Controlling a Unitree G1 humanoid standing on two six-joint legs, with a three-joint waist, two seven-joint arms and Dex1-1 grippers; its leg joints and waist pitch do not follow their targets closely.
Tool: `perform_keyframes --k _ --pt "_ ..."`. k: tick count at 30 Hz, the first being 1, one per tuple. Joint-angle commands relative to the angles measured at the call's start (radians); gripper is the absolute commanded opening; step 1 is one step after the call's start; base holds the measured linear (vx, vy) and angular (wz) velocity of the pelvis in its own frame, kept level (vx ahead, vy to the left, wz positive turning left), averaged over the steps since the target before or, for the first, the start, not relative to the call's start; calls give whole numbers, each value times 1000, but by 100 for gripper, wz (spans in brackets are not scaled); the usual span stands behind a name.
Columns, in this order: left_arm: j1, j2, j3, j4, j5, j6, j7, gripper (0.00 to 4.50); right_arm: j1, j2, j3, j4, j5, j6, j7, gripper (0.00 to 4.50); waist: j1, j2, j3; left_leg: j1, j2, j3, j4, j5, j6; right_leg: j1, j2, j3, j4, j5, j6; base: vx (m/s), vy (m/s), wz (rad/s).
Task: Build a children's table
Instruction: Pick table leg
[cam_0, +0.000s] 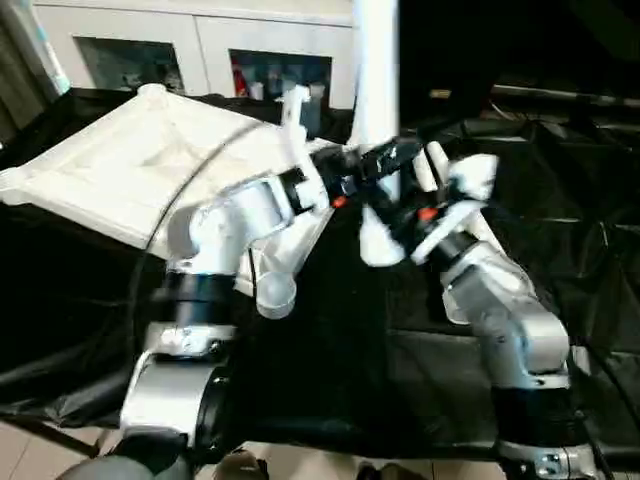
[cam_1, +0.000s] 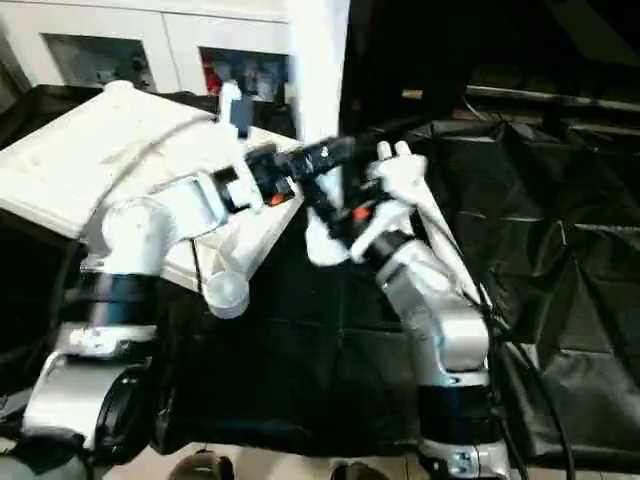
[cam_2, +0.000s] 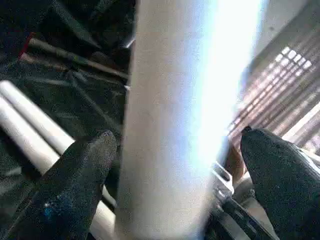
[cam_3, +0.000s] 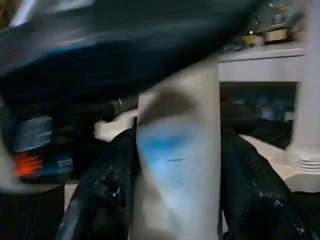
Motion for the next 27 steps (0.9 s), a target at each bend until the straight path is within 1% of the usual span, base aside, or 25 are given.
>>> perform_keyframes --k 1,2,3,4,5,6,7,8,9,10,12,14,15,16,17,18,19,21,22,23,24,26,27 --pt "-47 -16 16 8 -24 -21 33 450 -8 -29 73 28 -100 -27 -17 187 2 -1 -86 11 11 -2 -62 -181 5 65 -59 50 -83 -237 -131 0 0 0" --pt "-57 -26 38 24 -24 -29 76 450 -18 -28 87 53 -123 -35 -31 187 1 -7 -86 11 12 -1 -61 -183 5 63 -61 50 -81 -241 -139 0 0 0" --pt "-57 -26 38 24 -24 -29 76 450 -18 -28 87 53 -123 -35 -31 187 1 -7 -86 11 12 -1 -61 -183 5 63 -61 50 -81 -241 -139 0 0 0" --pt "-68 -33 65 46 -18 -37 125 450 -23 -32 105 69 -146 -44 -48 187 4 -8 -85 12 11 0 -59 -186 11 64 -63 49 -83 -264 -139 0 0 0" --pt "-76 -39 84 62 -15 -42 158 450 -26 -34 113 78 -158 -48 -59 187 5 -8 -84 11 10 0 -59 -186 14 64 -63 49 -85 -269 -134 0 0 0" --pt "-76 -39 84 62 -15 -42 158 450 -26 -34 113 78 -158 -48 -59 187 5 -9 -84 9 10 -1 -59 -182 16 66 -63 48 -84 -270 -126 0 0 0" --pt "-86 -42 103 78 -5 -54 201 420 -32 -38 126 90 -179 -51 -78 187 4 -10 -85 9 11 -1 -59 -179 16 64 -63 49 -83 -268 -122 0 0 0" --pt "-90 -40 120 82 4 -71 235 413 -47 -38 146 106 -206 -50 -103 187 4 -10 -85 11 11 -1 -59 -177 19 63 -61 49 -84 -264 -121 0 0 0" --pt "-92 -40 131 86 5 -79 255 413 -54 -34 152 117 -216 -49 -114 187 3 -10 -86 9 11 -3 -59 -169 18 65 -61 49 -80 -254 -124 0 0 0" --pt "-96 -41 156 93 5 -101 304 413 -73 -22 166 140 -238 -45 -140 187 -1 -8 -87 9 11 -3 -59 -161 18 64 -60 49 -77 -223 -132 0 0 0" --pt "-91 -49 174 85 0 -124 346 398 -94 -10 193 158 -280 -59 -151 187 -2 -9 -88 11 11 -1 -57 -162 20 64 -61 50 -76 -207 -143 0 0 0" --pt "-88 -54 178 79 -2 -124 361 371 -102 -3 196 165 -292 -63 -164 187 -4 -9 -88 10 12 -1 -57 -153 24 64 -60 51 -73 -189 -148 0 0 0" --pt "-88 -58 178 79 -1 -128 370 369 -109 0 194 169 -294 -60 -171 187 -3 -8 -89 13 13 0 -56 -150 30 62 -61 52 -72 -179 -152 0 0 0" --pt "-89 -64 179 79 1 -132 381 353 -118 1 191 174 -296 -58 -178 187 -1 -12 -91 11 14 -1 -56 -134 35 65 -62 51 -68 -159 -157 0 0 0" --pt "-90 -68 180 79 2 -133 388 353 -123 1 190 177 -296 -58 -182 187 -1 -7 -91 10 15 -1 -56 -129 37 64 -61 52 -66 -148 -160 0 0 0" --pt "-88 -76 181 79 7 -141 408 332 -129 2 190 184 -296 -59 -189 187 -3 -5 -91 10 15 -2 -55 -130 37 63 -60 51 -65 -133 -167 0 0 0" --pt "-85 -82 183 77 8 -144 424 332 -131 4 190 190 -297 -62 -194 187 -4 -5 -91 11 16 -1 -55 -134 37 62 -60 52 -65 -127 -169 0 0 0" --pt "-80 -91 186 77 8 -146 454 308 -138 9 189 204 -303 -66 -208 187 -5 -6 -90 11 16 -1 -55 -141 36 63 -60 52 -64 -123 -173 0 0 0" --pt "-73 -93 178 73 15 -151 459 308 -141 15 185 208 -304 -63 -218 187 -4 -7 -89 10 14 0 -54 -145 35 64 -62 52 -67 -139 -168 0 0 0" --pt "-71 -93 176 72 16 -152 461 289 -143 17 184 209 -305 -62 -220 187 -5 -7 -88 9 14 0 -55 -148 34 65 -62 52 -68 -145 -165 0 0 0" --pt "-66 -94 172 68 21 -155 467 283 -143 20 182 211 -307 -61 -222 187 -5 -5 -89 10 13 -1 -55 -155 32 65 -62 51 -69 -161 -158 0 0 0" --pt "-61 -96 166 63 26 -159 470 268 -142 21 181 211 -308 -62 -223 187 -7 -7 -89 9 13 -1 -55 -159 30 66 -61 51 -71 -172 -148 0 0 0" --pt "-56 -98 163 57 27 -159 473 257 -140 21 176 213 -308 -65 -227 187 -8 -4 -89 10 14 -1 -55 -159 27 65 -61 51 -71 -169 -145 0 0 0"
